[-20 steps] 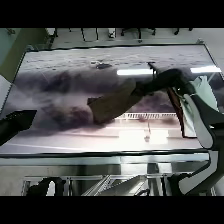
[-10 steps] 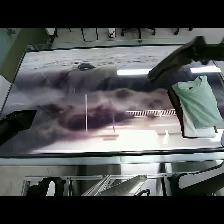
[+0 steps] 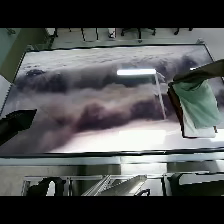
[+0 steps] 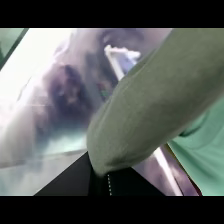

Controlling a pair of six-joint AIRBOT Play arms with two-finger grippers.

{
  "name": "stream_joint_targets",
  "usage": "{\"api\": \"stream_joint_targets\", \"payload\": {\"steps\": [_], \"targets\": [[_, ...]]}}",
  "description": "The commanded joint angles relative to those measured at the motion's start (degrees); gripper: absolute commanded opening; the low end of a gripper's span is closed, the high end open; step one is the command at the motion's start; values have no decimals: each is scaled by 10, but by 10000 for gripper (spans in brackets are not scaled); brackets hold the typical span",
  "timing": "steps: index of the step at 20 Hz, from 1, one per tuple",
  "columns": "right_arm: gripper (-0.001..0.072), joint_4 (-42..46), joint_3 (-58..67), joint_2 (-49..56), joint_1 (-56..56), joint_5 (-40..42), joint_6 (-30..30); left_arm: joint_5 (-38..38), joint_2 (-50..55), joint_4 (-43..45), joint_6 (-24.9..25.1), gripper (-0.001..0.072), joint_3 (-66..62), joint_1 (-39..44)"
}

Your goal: Fold the shirts.

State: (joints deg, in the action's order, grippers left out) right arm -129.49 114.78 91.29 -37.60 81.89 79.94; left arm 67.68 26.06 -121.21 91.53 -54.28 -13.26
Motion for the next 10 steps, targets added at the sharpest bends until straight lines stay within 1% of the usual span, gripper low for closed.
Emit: {"api": "stream_joint_targets", "payload": {"steps": [1,4,6,8,10], "targets": [[24,47,1,-39,-10,35,-50,3,0,0,0,14,0,-1],[24,130,-8,-65,-9,76,-95,5,0,0,0,13,0,-1],[24,166,-47,-83,-9,108,-115,13,0,0,1,13,0,-1],[23,213,-122,-124,-9,117,-145,22,0,0,14,14,0,-1],[24,266,-224,-181,-9,102,-188,31,0,0,16,14,0,-1]]}}
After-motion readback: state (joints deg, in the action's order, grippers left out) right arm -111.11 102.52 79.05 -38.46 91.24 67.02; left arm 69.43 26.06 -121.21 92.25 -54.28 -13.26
